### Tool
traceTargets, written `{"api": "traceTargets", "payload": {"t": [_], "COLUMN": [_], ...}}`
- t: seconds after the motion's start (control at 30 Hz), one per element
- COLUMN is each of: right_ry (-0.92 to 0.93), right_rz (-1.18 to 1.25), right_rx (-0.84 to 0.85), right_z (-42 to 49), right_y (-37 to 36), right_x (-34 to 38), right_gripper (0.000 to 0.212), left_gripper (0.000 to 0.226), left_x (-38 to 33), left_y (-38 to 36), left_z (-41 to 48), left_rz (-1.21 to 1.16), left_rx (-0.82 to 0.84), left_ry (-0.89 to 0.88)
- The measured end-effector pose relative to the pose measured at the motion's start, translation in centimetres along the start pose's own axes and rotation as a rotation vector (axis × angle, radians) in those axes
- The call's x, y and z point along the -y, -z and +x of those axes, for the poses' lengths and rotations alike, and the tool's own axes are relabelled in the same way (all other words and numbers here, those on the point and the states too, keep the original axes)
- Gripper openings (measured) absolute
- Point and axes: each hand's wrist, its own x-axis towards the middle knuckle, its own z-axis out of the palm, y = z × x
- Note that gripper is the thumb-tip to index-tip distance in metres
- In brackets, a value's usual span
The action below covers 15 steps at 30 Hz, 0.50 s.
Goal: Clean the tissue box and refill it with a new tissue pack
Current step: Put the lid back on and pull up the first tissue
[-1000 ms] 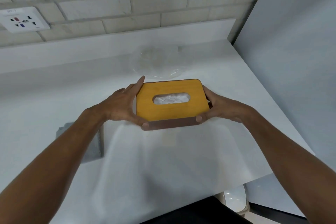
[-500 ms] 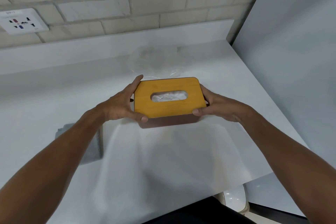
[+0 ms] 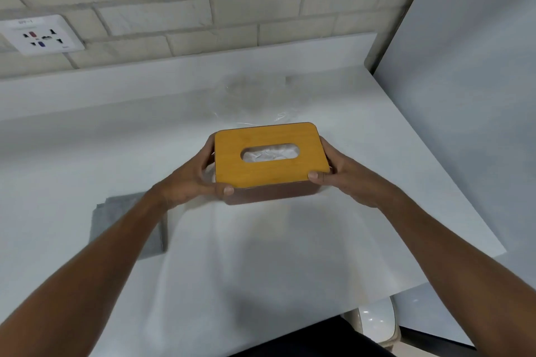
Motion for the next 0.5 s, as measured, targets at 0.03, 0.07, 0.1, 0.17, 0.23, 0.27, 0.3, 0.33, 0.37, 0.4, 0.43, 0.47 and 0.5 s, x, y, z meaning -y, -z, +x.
{"api": "traceTargets", "payload": {"t": [0.03, 0.07, 0.1, 0.17, 0.23, 0.27, 0.3, 0.33, 0.37, 0.4, 0.43, 0.47, 0.5], "right_ry": [0.017, 0.030, 0.037, 0.033, -0.014, -0.042, -0.070, -0.099, -0.125, -0.149, -0.171, -0.190, -0.205], "right_rz": [-0.035, -0.058, -0.063, -0.024, 0.060, 0.099, 0.122, 0.125, 0.109, 0.083, 0.051, 0.021, -0.006], "right_rx": [-0.032, -0.057, -0.074, -0.083, -0.068, -0.060, -0.060, -0.070, -0.085, -0.099, -0.108, -0.107, -0.097], "right_z": [0.0, 0.0, 0.0, 0.0, 0.2, 0.3, 0.5, 0.6, 0.8, 1.0, 1.1, 1.3, 1.4], "right_y": [-0.4, -0.6, -0.7, -0.7, -0.4, -0.3, -0.1, 0.0, 0.2, 0.3, 0.4, 0.5, 0.7], "right_x": [0.0, -0.1, -0.3, -0.5, -0.3, -0.2, 0.0, 0.1, 0.3, 0.6, 0.9, 1.2, 1.5], "right_gripper": [0.074, 0.072, 0.070, 0.068, 0.069, 0.070, 0.071, 0.072, 0.073, 0.074, 0.076, 0.077, 0.078], "left_gripper": [0.106, 0.105, 0.105, 0.103, 0.101, 0.100, 0.099, 0.098, 0.097, 0.097, 0.097, 0.098, 0.100], "left_x": [0.1, 0.2, 0.3, 0.6, 1.0, 0.9, 0.9, 0.9, 0.8, 0.6, 0.5, 0.4, 0.3], "left_y": [0.4, 0.6, 0.6, 0.5, 0.4, 0.6, 0.7, 0.8, 0.9, 1.0, 1.1, 1.3, 1.6], "left_z": [0.1, 0.3, 0.4, 0.6, 0.7, 0.9, 0.9, 1.0, 1.0, 1.1, 1.1, 1.2, 1.4], "left_rz": [0.024, 0.047, 0.054, 0.013, -0.062, -0.096, -0.126, -0.142, -0.142, -0.133, -0.113, -0.081, -0.043], "left_rx": [-0.011, -0.022, -0.025, -0.011, 0.023, 0.040, 0.054, 0.065, 0.070, 0.072, 0.074, 0.079, 0.091], "left_ry": [0.005, 0.009, 0.016, 0.026, 0.047, 0.065, 0.086, 0.104, 0.114, 0.117, 0.116, 0.117, 0.127]}}
